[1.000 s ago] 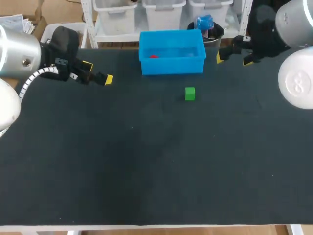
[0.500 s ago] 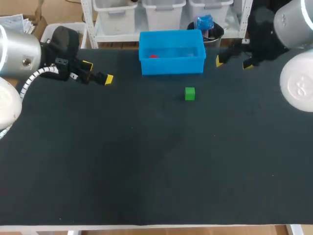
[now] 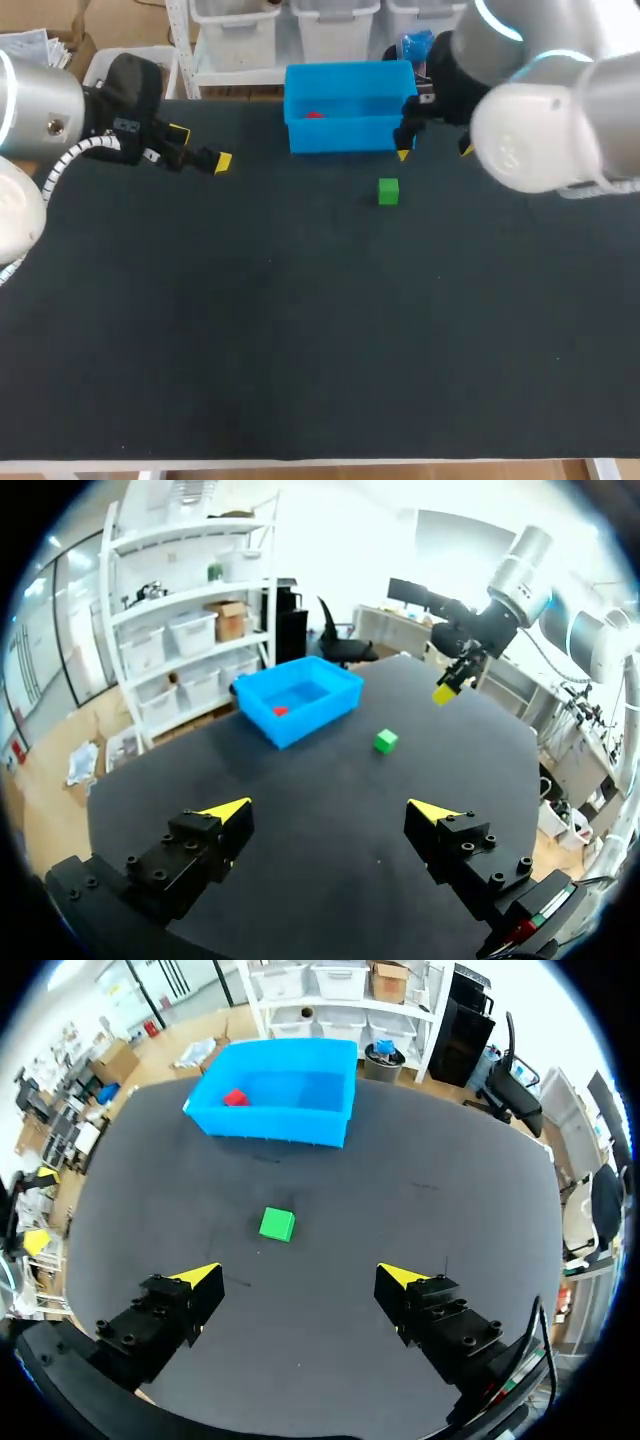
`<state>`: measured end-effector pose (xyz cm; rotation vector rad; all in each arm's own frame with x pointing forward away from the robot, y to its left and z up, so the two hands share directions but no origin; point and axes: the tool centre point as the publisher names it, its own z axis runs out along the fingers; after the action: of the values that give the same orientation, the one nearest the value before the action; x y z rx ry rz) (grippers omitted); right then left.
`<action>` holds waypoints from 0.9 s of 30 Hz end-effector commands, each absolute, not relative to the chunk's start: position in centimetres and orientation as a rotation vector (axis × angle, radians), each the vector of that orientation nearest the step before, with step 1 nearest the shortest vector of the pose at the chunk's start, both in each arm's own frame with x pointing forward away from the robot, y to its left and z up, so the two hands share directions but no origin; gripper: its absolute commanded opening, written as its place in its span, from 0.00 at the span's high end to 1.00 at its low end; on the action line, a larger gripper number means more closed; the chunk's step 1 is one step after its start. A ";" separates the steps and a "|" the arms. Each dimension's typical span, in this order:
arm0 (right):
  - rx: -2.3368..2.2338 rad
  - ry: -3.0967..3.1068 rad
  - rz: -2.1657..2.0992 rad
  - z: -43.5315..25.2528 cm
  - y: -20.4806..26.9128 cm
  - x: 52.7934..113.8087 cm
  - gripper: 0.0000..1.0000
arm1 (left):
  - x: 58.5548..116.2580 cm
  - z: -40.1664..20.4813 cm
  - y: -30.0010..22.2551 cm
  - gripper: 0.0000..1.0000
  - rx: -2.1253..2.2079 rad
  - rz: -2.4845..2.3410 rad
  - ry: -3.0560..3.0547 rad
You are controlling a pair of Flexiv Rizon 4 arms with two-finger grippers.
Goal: Use the left arm to pick the red cube and place it into the blue plastic box first, then use the right arm to grasp the green cube and put it into the same blue plastic box after the first action is fully finished.
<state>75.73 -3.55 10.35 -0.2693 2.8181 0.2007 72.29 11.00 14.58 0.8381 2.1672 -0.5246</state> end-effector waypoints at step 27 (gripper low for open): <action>-0.122 3.007 -0.159 7.0 -0.3 77.9 0.00 | 72.3 14.4 11.2 0.00 0.840 -0.534 2.157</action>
<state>76.61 -1.37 7.31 -0.1325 2.9653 -0.0975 72.29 11.00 14.57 0.8375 2.1679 -0.5241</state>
